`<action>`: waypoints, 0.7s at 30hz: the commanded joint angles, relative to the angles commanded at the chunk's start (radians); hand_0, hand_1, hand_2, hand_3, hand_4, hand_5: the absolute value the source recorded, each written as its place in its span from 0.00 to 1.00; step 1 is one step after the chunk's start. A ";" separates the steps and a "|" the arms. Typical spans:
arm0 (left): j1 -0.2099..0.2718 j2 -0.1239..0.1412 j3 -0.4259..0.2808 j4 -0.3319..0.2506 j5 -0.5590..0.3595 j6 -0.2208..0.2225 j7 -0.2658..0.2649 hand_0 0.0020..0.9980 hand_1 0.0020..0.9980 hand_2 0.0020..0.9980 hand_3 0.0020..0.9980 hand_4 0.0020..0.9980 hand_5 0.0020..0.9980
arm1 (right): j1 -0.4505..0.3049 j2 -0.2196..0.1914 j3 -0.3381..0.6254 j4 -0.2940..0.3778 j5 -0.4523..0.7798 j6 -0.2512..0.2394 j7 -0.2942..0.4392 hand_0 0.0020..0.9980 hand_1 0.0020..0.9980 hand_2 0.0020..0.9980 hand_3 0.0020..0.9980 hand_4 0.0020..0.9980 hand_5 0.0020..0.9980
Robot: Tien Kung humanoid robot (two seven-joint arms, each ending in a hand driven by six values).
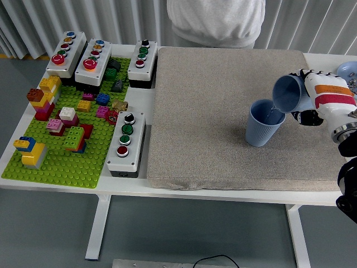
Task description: Pick cup pour cup place
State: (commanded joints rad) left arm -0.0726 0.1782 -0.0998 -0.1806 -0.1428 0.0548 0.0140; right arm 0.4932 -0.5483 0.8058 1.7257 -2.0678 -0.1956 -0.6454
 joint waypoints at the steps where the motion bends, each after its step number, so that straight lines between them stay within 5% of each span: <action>1: 0.000 0.000 0.000 0.000 0.000 0.000 0.000 0.74 0.73 0.80 0.67 0.52 0.92 | 0.002 0.000 -0.001 -0.001 -0.001 0.001 0.000 0.80 0.68 0.57 0.68 0.71 0.14; 21: -0.003 0.001 0.000 0.000 0.001 0.000 0.000 0.74 0.73 0.80 0.67 0.52 0.92 | 0.029 -0.017 -0.011 -0.009 -0.021 0.020 0.000 0.81 0.68 0.57 0.67 0.71 0.12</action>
State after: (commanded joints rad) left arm -0.0758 0.1787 -0.1000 -0.1805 -0.1421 0.0545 0.0143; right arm 0.5226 -0.5650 0.7945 1.7172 -2.0891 -0.1760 -0.6454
